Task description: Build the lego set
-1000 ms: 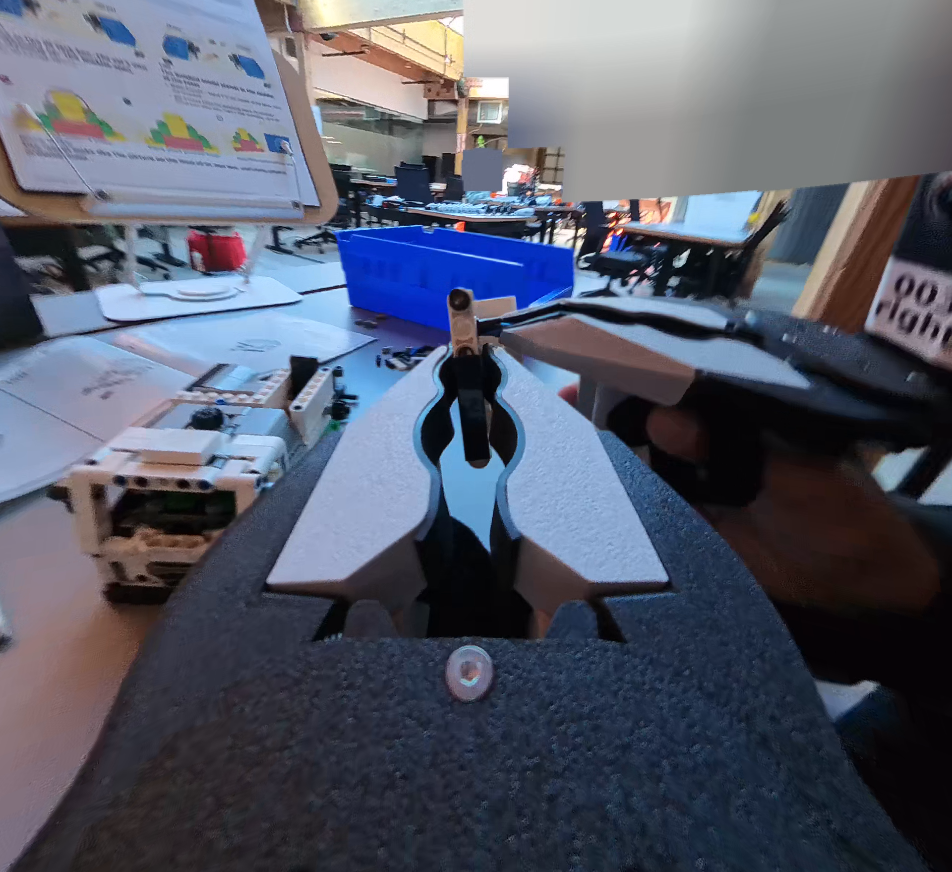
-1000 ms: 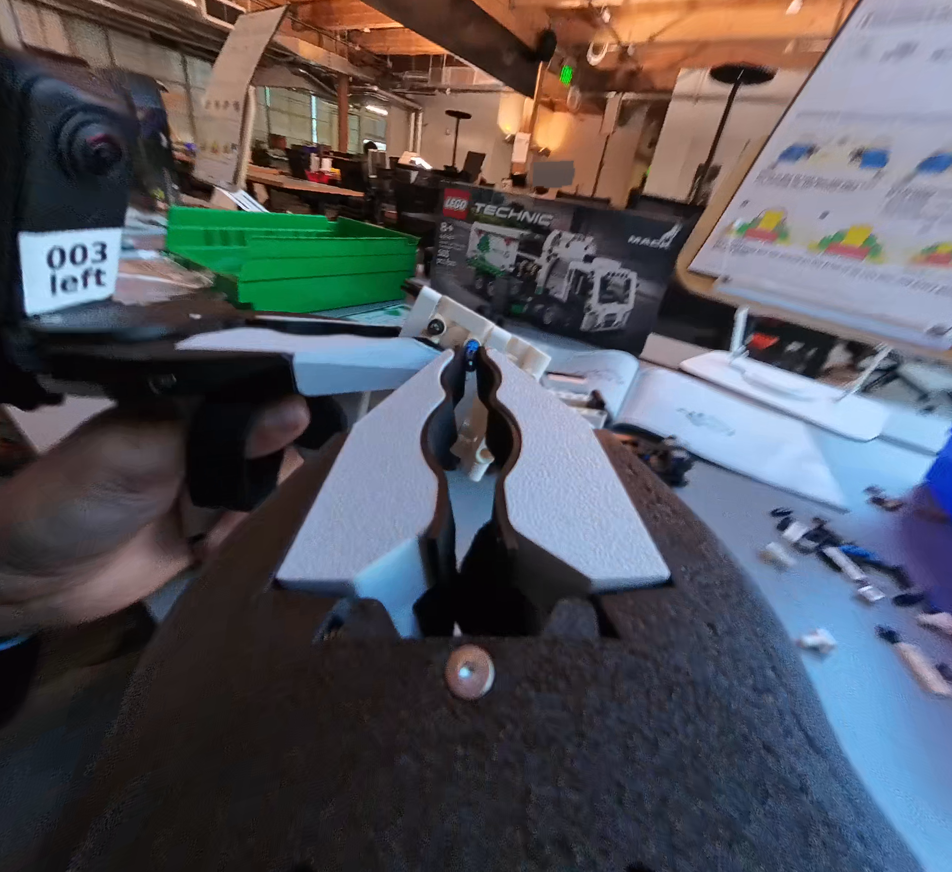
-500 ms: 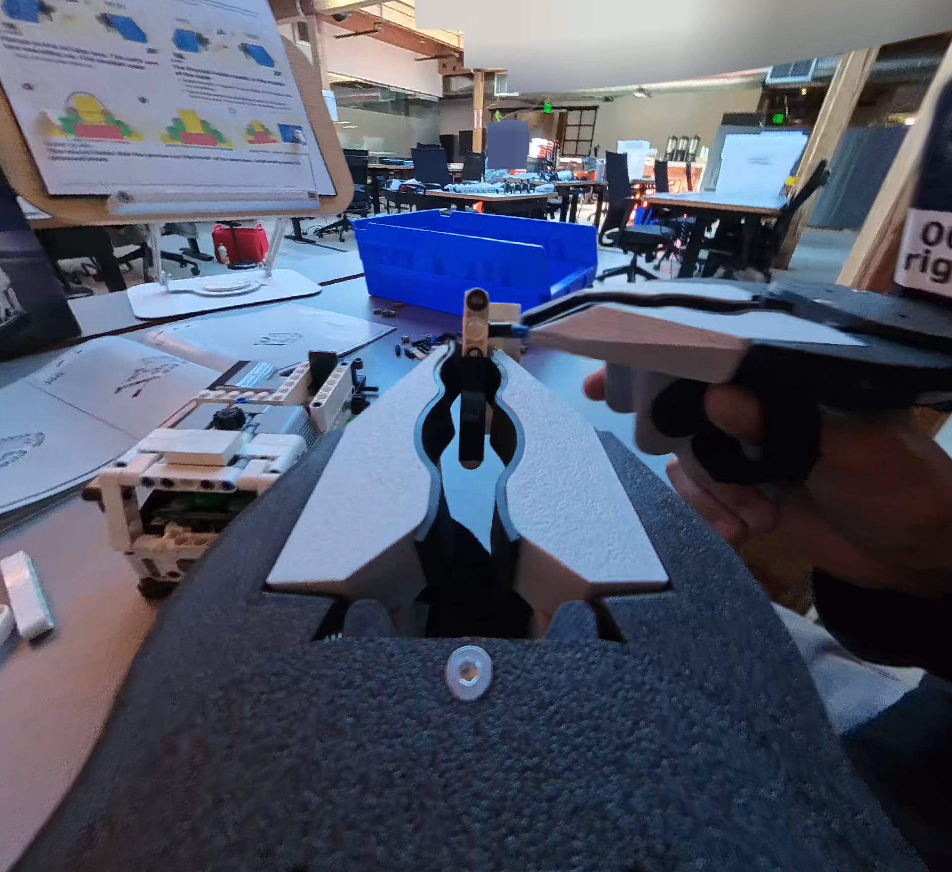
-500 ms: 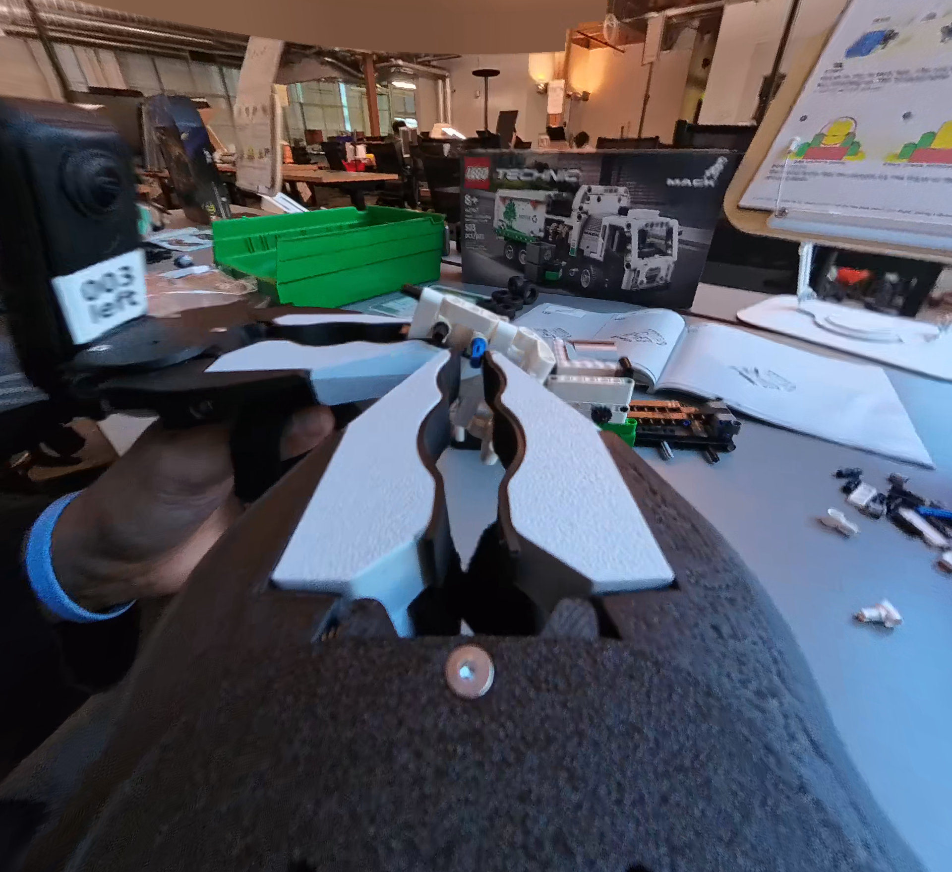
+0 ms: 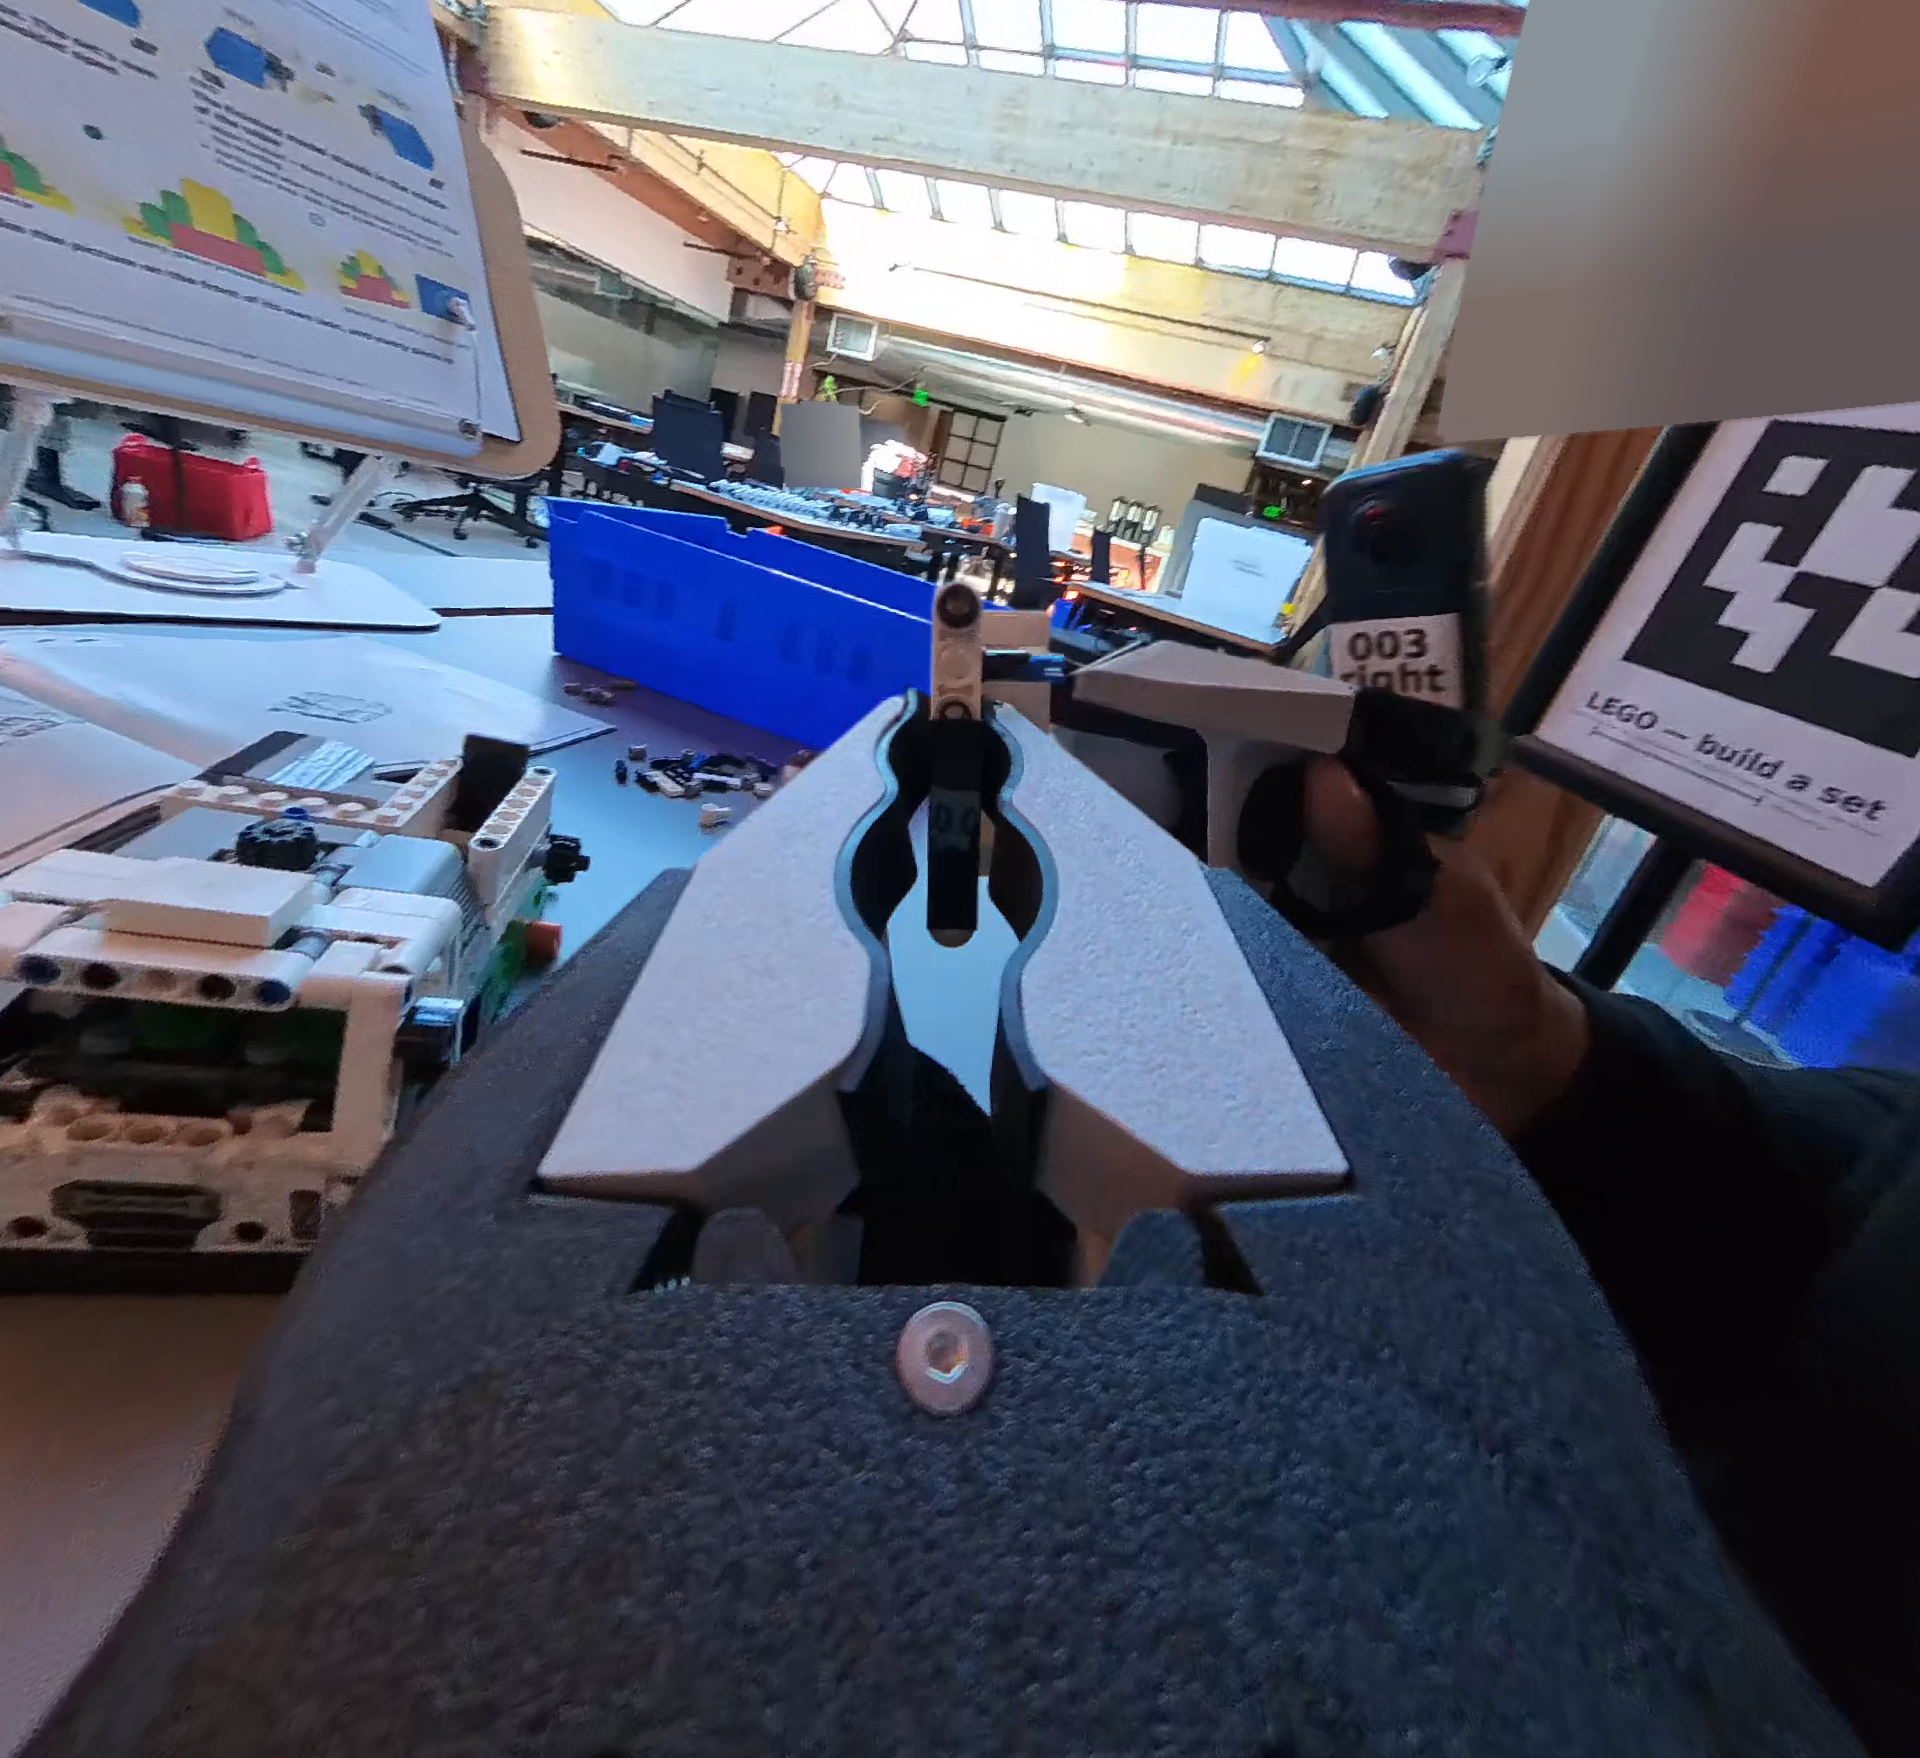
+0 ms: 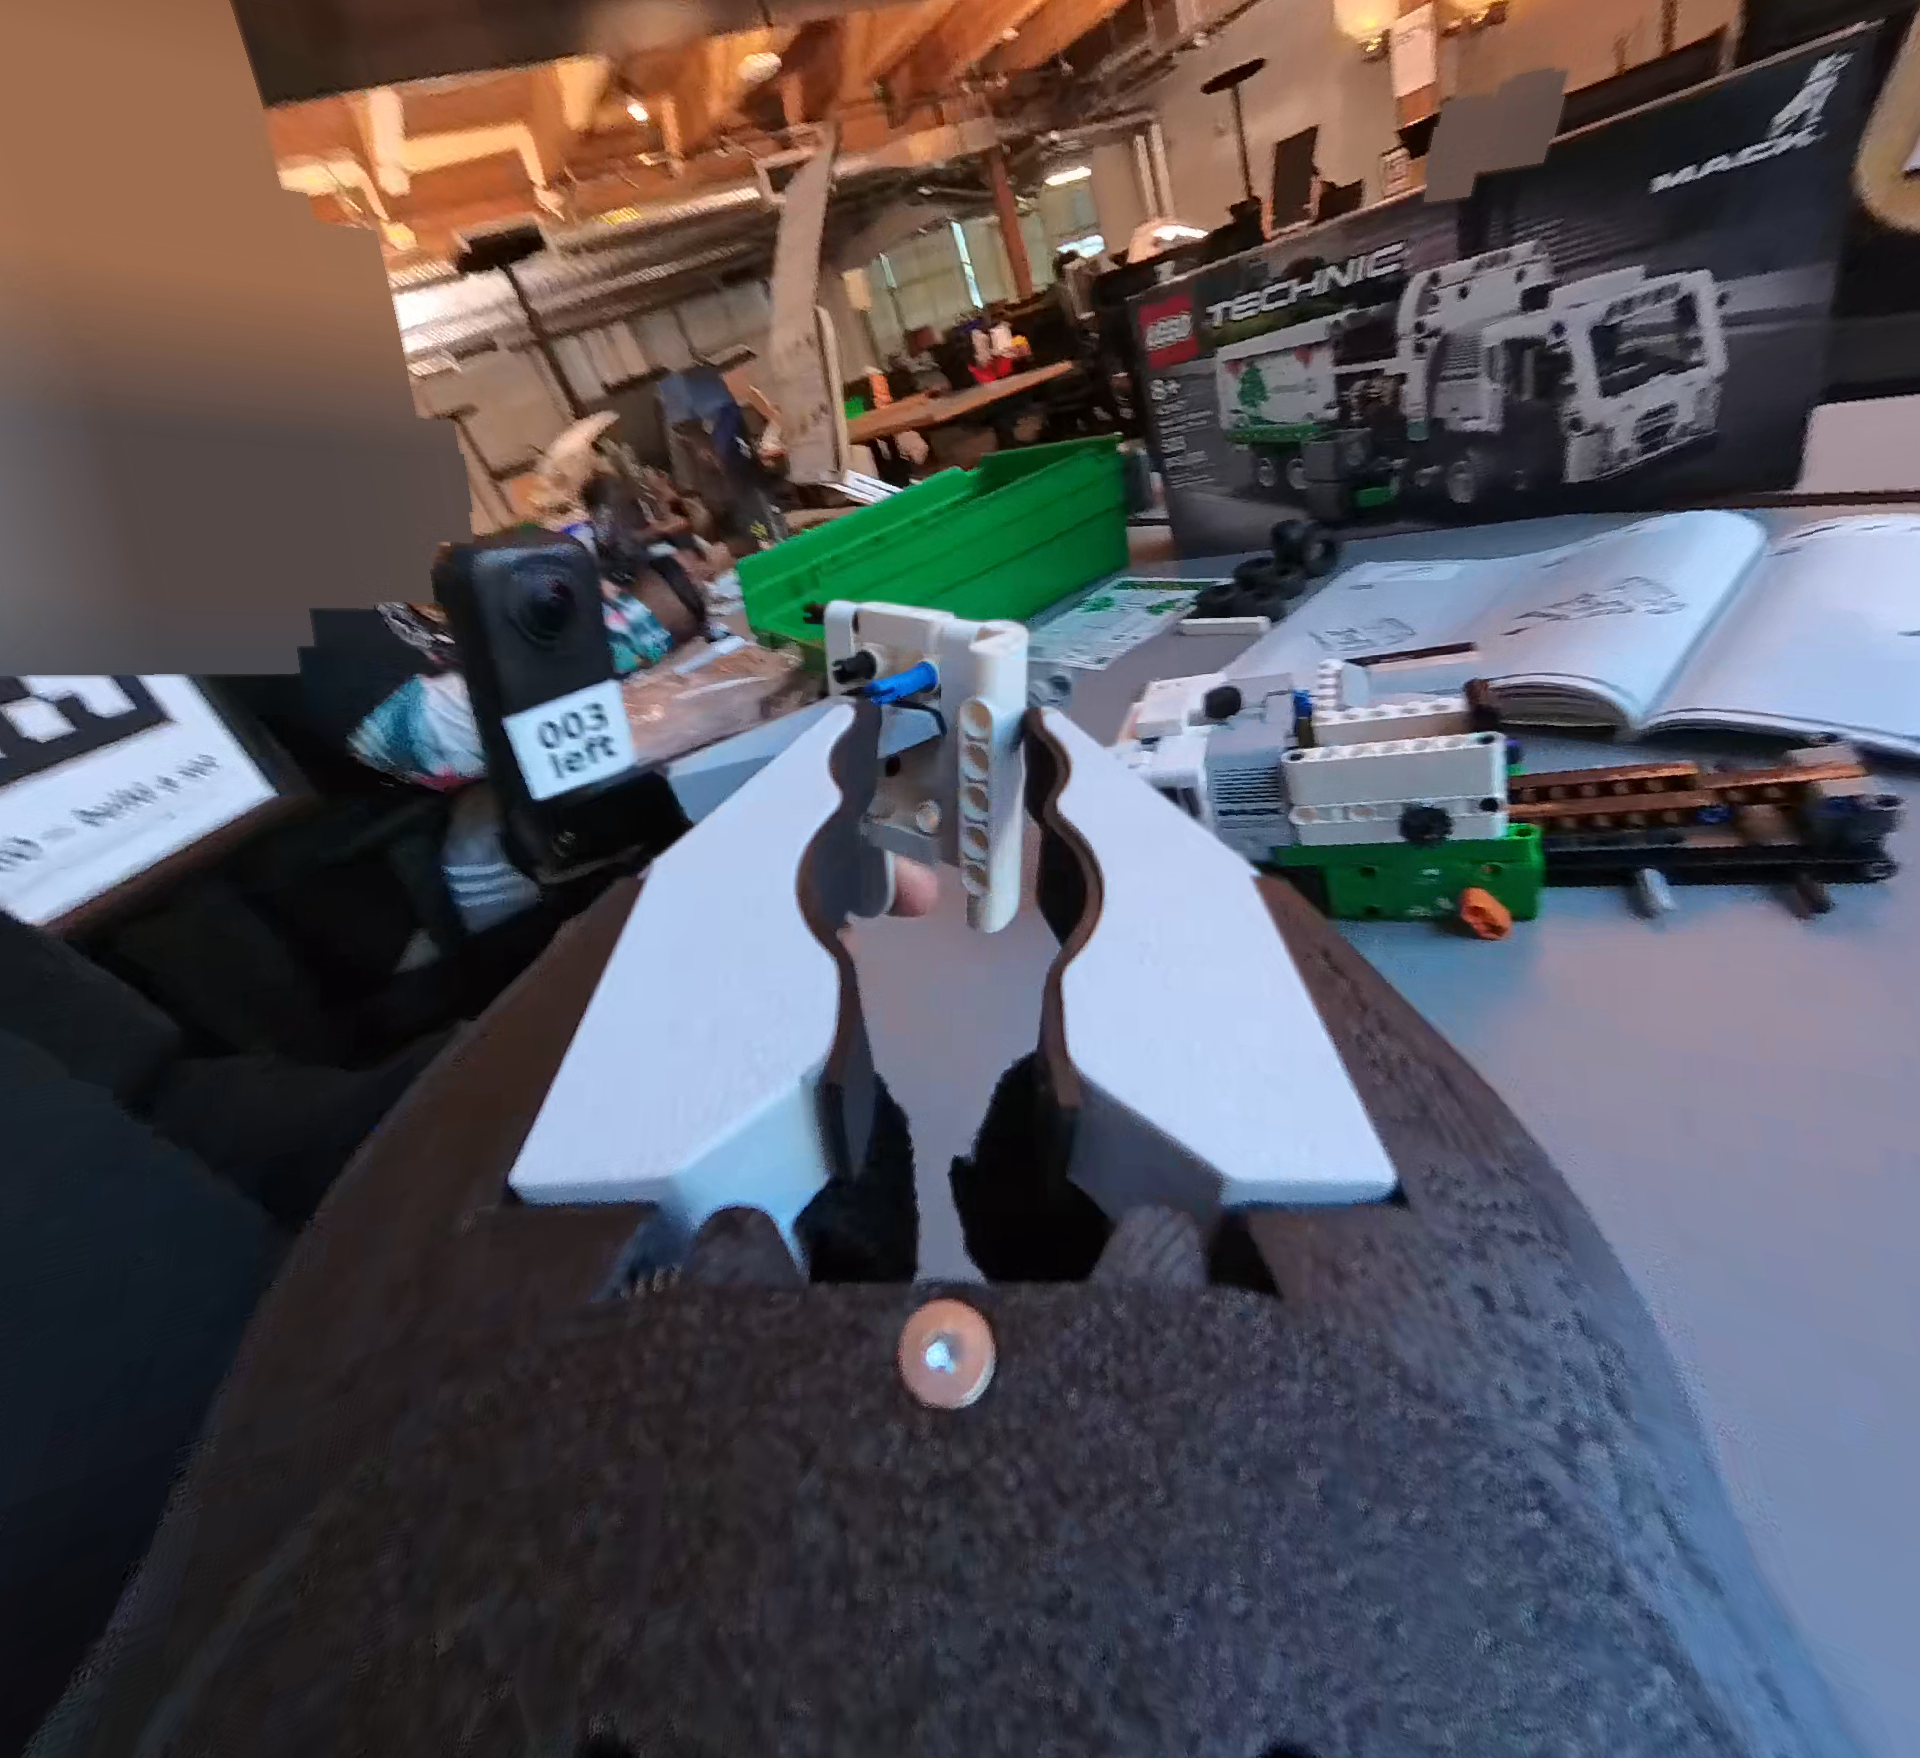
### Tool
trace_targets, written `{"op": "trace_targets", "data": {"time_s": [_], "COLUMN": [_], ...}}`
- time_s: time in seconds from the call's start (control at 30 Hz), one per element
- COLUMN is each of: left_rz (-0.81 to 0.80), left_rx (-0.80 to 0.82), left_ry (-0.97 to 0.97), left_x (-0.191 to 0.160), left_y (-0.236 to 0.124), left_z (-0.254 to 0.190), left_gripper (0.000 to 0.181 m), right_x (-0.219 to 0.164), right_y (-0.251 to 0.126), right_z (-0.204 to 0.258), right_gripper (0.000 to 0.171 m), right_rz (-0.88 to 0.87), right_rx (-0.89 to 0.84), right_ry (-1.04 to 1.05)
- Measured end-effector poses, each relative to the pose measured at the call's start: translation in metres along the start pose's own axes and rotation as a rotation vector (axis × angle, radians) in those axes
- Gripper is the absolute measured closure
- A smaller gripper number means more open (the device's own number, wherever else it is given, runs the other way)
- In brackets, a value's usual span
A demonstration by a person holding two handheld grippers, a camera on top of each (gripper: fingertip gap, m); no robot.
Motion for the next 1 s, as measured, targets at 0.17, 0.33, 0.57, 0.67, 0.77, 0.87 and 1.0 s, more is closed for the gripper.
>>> {"op": "trace_targets", "data": {"time_s": [0.17,0.33,0.57,0.67,0.77,0.87,1.0], "left_rz": [-0.007,0.002,0.025,0.016,0.071,0.17,0.214], "left_rx": [-0.017,0.006,0.036,0.076,0.057,0.072,0.139], "left_ry": [0.06,0.102,-0.244,-0.291,-0.257,-0.202,-0.039], "left_x": [-0.001,-0.002,-0.01,-0.014,-0.015,-0.017,-0.014], "left_y": [0.0,0.0,0.008,0.009,0.013,0.012,-0.002], "left_z": [-0.006,-0.009,-0.004,-0.005,-0.007,-0.009,-0.014], "left_gripper": [0.175,0.174,0.175,0.175,0.161,0.135,0.134], "right_x": [-0.001,-0.003,-0.001,0.004,0.016,0.035,0.024], "right_y": [-0.003,-0.005,-0.01,-0.009,-0.006,-0.001,0.0], "right_z": [0.0,0.001,-0.01,-0.013,-0.025,-0.059,-0.103], "right_gripper": [0.143,0.143,0.151,0.158,0.163,0.164,0.164], "right_rz": [-0.036,-0.04,0.126,0.232,0.383,0.703,1.249], "right_rx": [0.054,0.043,0.003,-0.052,-0.093,-0.124,-0.156], "right_ry": [0.021,0.03,-0.047,-0.12,-0.128,-0.081,0.048]}}
Point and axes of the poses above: each gripper's, where its closed fingertips meet, y out along the fingers, x out of its top, z = x × y across the jaws, the point moved 8 cm from there along -y, back along the fingers, and after that the axes turned 7 degrees about x, right-handed, at the moved point
